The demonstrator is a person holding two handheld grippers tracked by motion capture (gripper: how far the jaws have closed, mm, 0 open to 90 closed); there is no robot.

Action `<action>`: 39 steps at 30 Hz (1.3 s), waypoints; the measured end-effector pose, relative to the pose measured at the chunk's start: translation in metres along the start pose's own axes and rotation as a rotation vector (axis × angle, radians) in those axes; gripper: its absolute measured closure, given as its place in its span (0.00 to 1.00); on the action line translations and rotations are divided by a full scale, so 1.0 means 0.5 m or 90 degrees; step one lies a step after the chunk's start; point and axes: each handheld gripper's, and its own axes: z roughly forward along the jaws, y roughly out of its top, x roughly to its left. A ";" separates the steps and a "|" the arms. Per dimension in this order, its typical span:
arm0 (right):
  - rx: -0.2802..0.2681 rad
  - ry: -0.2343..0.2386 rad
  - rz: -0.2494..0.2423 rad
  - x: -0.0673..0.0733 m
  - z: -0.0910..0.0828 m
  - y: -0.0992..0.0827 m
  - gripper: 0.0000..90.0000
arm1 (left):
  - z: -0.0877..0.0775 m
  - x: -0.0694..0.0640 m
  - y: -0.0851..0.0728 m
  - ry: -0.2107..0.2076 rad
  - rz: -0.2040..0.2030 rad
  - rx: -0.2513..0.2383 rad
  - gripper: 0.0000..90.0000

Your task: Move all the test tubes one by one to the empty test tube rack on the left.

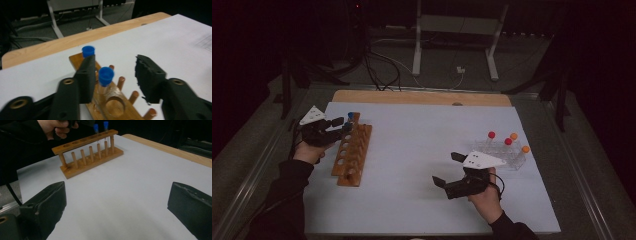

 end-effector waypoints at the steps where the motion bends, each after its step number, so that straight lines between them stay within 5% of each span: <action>1: -0.005 -0.003 -0.001 -0.001 -0.002 0.001 0.02 | -0.004 -0.004 0.001 -0.005 -0.001 -0.003 0.48; 6: -0.017 0.009 -0.017 -0.012 -0.009 0.006 0.02 | -0.030 -0.037 0.010 -0.032 0.000 -0.019 0.25; 14: -0.026 -0.056 -0.043 -0.049 -0.051 0.018 0.02 | -0.062 -0.113 0.003 -0.126 0.014 -0.033 0.05; 27: -0.036 -0.210 0.025 -0.135 -0.158 -0.001 0.06 | -0.064 -0.194 -0.031 -0.197 0.034 -0.026 0.04; 33: -0.018 -0.274 0.077 -0.167 -0.172 -0.029 0.06 | -0.064 -0.205 -0.038 -0.205 0.042 -0.023 0.04; 39: 0.006 -0.347 0.111 -0.189 -0.173 -0.056 0.20 | -0.063 -0.210 -0.042 -0.207 0.044 -0.023 0.04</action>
